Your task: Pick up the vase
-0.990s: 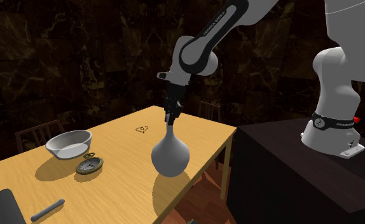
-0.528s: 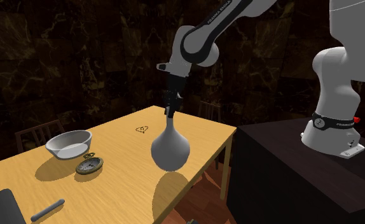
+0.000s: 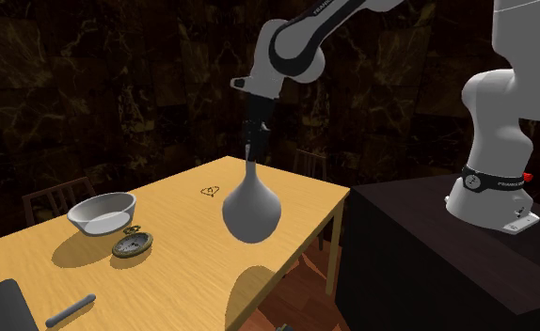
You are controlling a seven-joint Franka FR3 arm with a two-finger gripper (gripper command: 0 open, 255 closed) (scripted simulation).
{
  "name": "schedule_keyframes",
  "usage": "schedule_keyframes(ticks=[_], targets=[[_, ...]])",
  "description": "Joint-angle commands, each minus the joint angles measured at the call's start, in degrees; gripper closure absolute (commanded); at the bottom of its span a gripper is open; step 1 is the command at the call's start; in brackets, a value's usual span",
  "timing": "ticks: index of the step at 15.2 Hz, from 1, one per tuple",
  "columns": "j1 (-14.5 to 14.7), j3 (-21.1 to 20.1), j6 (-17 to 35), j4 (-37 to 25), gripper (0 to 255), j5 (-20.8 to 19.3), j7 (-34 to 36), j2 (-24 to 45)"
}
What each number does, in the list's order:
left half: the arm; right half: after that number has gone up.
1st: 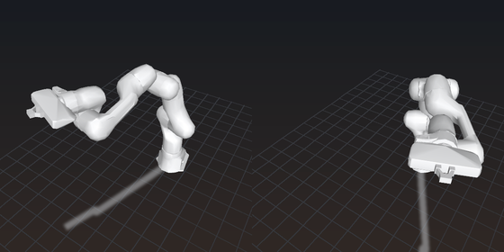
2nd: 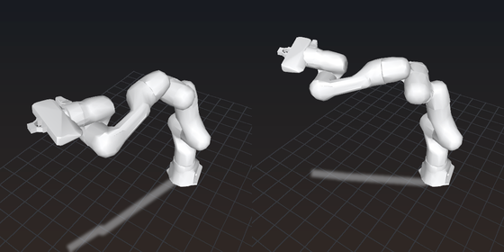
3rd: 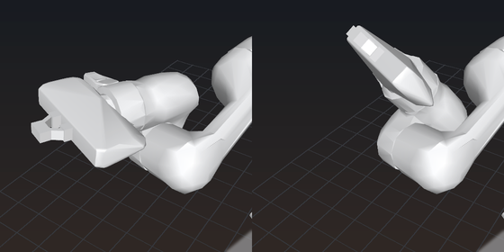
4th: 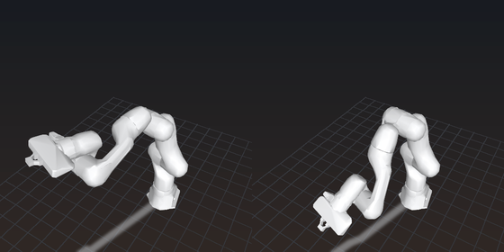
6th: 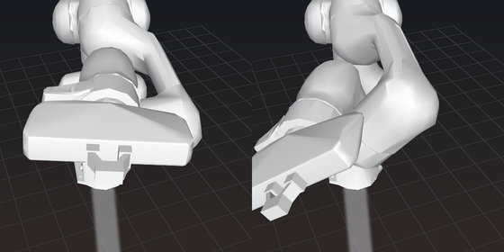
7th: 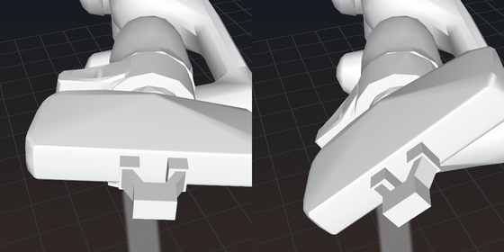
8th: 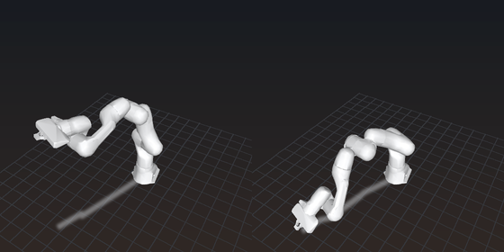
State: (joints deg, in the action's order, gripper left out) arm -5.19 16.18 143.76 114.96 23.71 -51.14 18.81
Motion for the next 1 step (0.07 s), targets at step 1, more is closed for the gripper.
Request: schedule_keyframes(ticks=[1], targets=[[0.1, 0.1, -0.3, 0.0, 255, -0.3, 0.3, -0.4]])
